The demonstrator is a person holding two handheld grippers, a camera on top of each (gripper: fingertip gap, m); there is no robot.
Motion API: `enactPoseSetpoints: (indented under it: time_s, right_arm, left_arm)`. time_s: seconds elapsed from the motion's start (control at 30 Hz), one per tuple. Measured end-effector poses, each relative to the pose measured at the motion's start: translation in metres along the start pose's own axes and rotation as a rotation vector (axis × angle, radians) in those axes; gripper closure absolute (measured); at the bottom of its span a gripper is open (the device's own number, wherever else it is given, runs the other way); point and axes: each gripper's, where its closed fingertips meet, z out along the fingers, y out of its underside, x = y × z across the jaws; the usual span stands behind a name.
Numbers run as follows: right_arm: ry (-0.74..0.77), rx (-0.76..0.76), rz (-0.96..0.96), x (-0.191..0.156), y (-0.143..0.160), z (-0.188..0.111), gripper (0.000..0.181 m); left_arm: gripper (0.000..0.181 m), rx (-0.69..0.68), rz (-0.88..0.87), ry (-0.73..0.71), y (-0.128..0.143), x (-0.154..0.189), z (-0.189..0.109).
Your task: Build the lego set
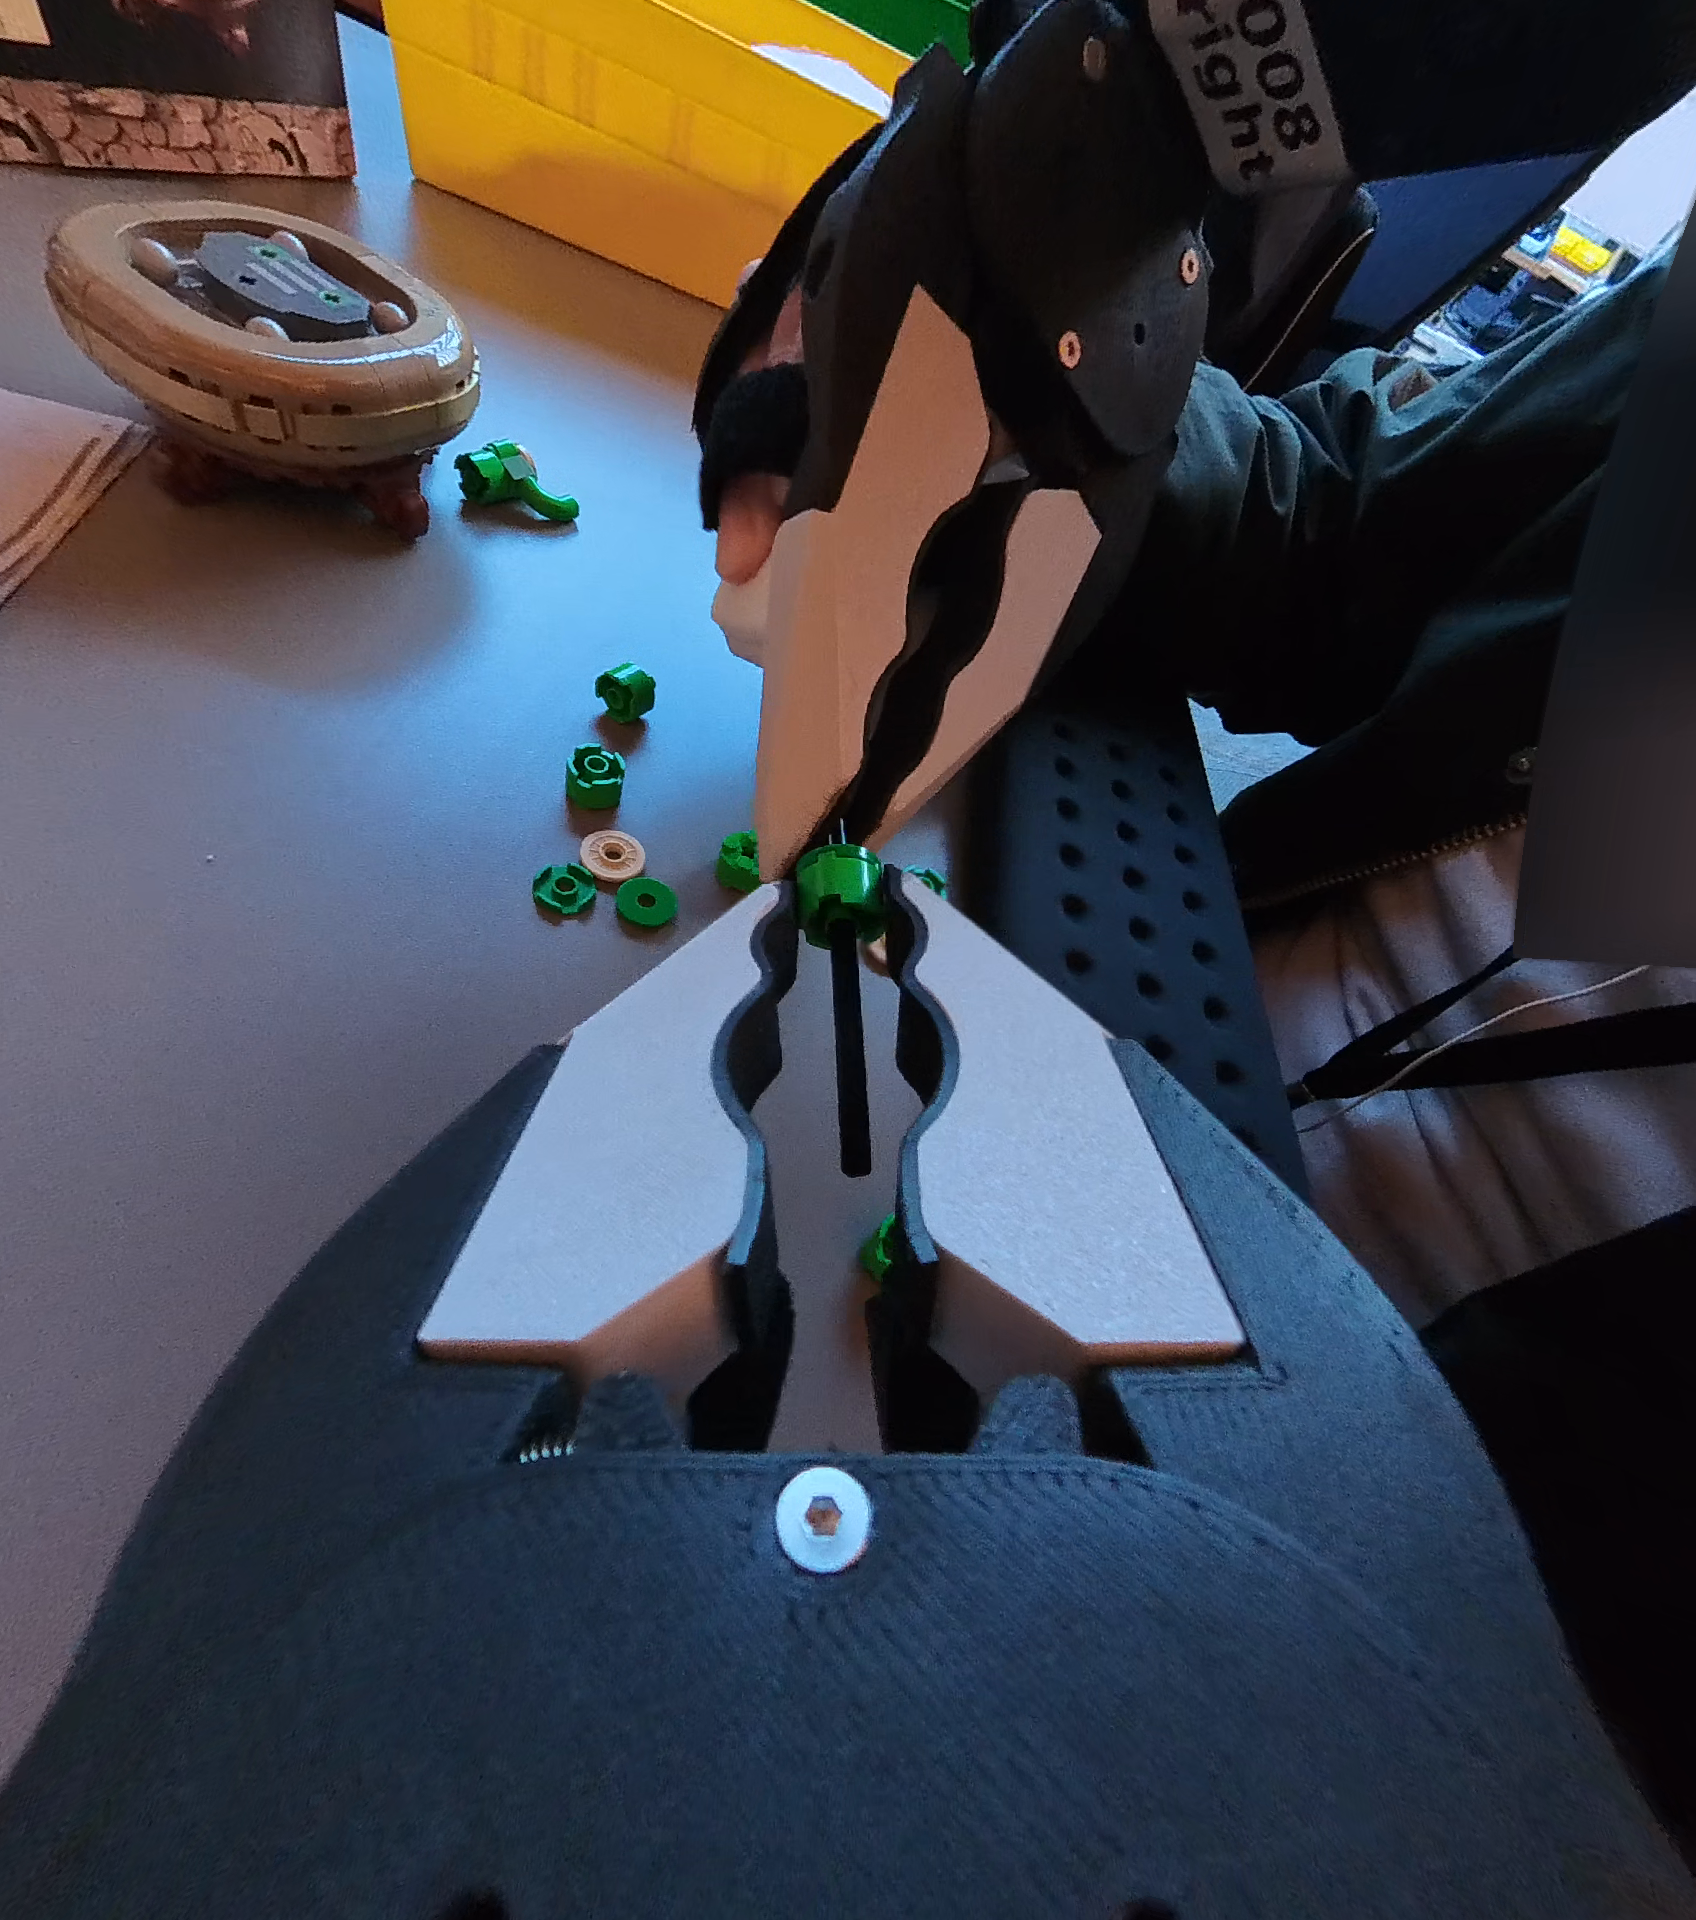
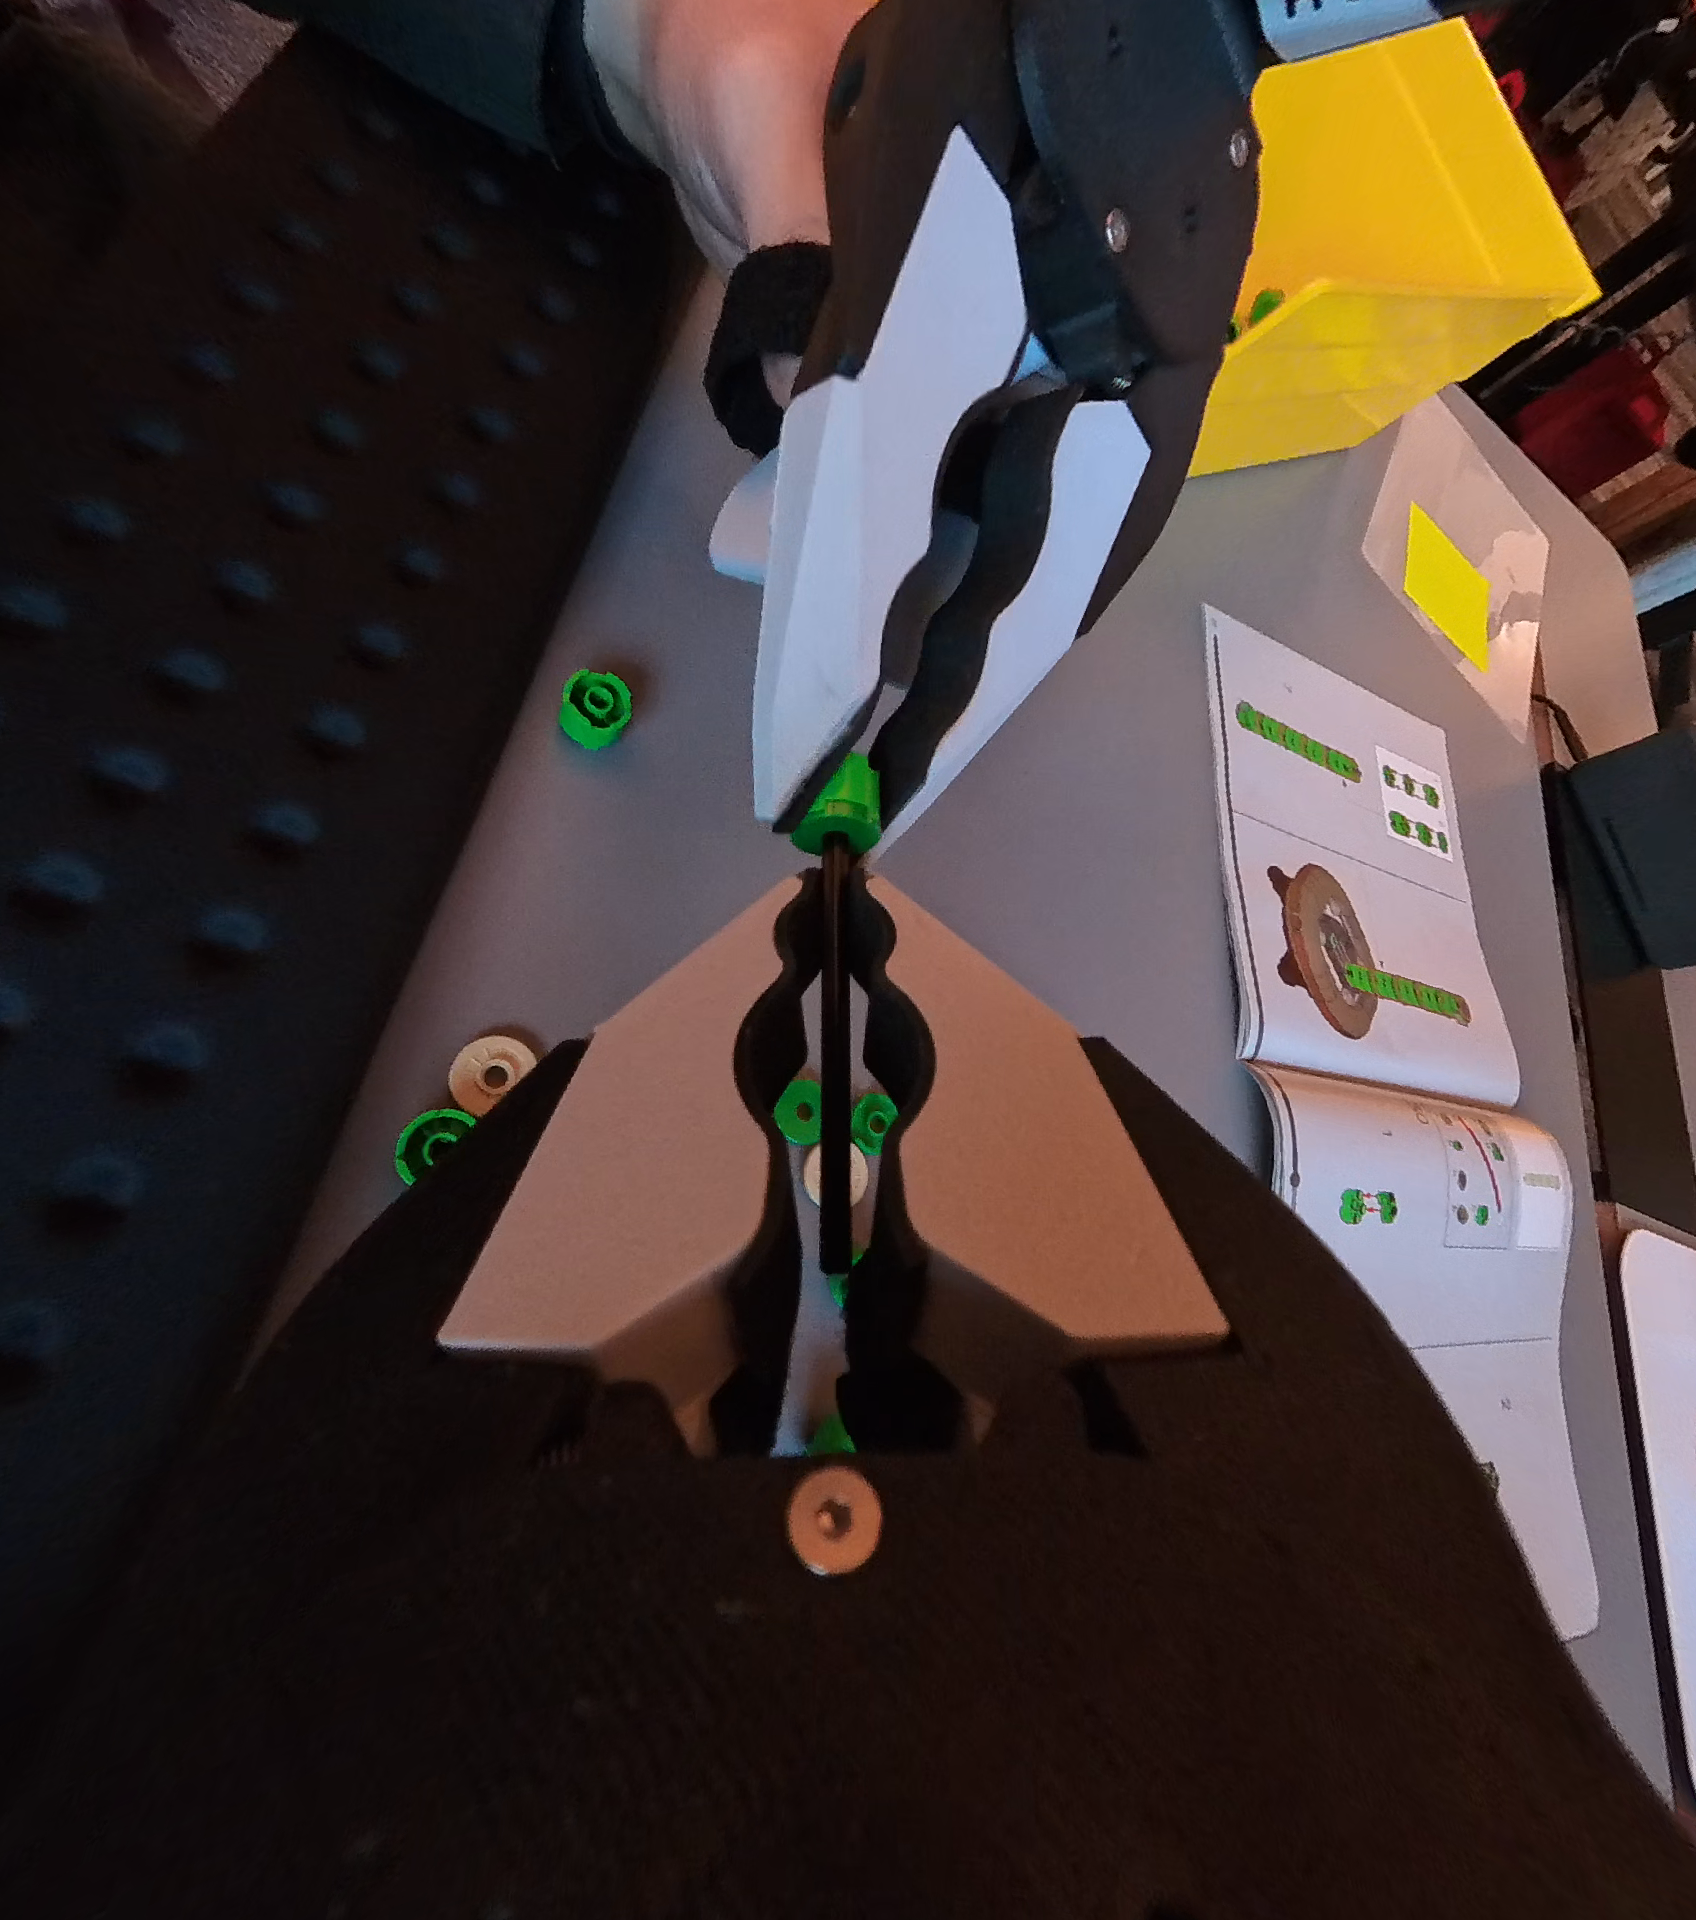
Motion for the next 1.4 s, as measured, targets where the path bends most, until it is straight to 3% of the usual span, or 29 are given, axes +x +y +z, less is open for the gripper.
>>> enactPoseSetpoints:
  time_s: [0.2, 0.27, 0.33, 0.5, 0.57, 0.63, 0.7, 0.77, 0.9, 0.93, 1.07, 1.13, 1.23, 1.4]
  right_arm:
    - [-0.016, 0.014, -0.007, -0.003, -0.007, -0.009, 0.178]
    - [0.007, -0.037, -0.012, 0.0, 0.008, -0.015, 0.178]
    - [-0.004, 0.043, 0.06, 0.003, 0.004, -0.029, 0.178]
    - [-0.054, -0.005, 0.048, -0.004, 0.015, -0.034, 0.178]
    - [0.04, -0.141, 0.062, 0.014, 0.05, -0.054, 0.178]
    - [0.116, -0.012, 0.199, 0.035, 0.058, -0.093, 0.179]
    - [0.087, 0.102, 0.302, 0.039, 0.051, -0.112, 0.179]
    - [-0.021, 0.09, 0.35, 0.026, 0.051, -0.091, 0.179]
    - [-0.149, -0.206, 0.286, -0.005, 0.086, -0.039, 0.178]
    - [-0.152, -0.207, 0.29, -0.007, 0.088, -0.033, 0.178]
    - [-0.155, -0.06, 0.452, 0.005, 0.059, -0.022, 0.149]
    - [-0.165, 0.081, 0.6, 0.017, 0.03, -0.017, 0.149]
    - [-0.325, 0.265, 0.904, 0.017, -0.012, -0.008, 0.149]
    - [-0.481, 0.337, 1.111, 0.011, -0.027, 0.003, 0.153]
  left_arm:
    - [0.166, 0.005, 0.003, 0.044, -0.002, 0.009, -0.002]
    - [0.166, 0.005, -0.007, 0.007, 0.002, 0.001, -0.011]
    - [0.167, 0.061, -0.027, 0.054, -0.006, 0.007, -0.018]
    - [0.166, -0.025, 0.021, 0.02, 0.006, 0.004, -0.011]
    - [0.166, -0.076, 0.026, -0.15, 0.021, -0.025, -0.035]
    - [0.167, 0.085, -0.03, -0.145, 0.002, -0.03, -0.063]
    - [0.167, 0.152, -0.001, -0.137, -0.01, -0.03, -0.068]
    - [0.166, 0.139, 0.055, -0.101, -0.013, -0.02, -0.056]
    - [0.166, 0.059, 0.113, -0.092, -0.003, -0.012, -0.036]
    - [0.166, 0.045, 0.122, -0.108, -0.002, -0.013, -0.033]
    - [0.166, 0.01, 0.189, -0.157, -0.001, -0.013, -0.023]
    - [0.166, 0.002, 0.265, -0.191, -0.004, -0.01, -0.017]
    - [0.166, -0.022, 0.36, -0.254, -0.004, -0.011, -0.013]
    - [0.167, -0.001, 0.385, -0.279, -0.009, -0.009, -0.013]
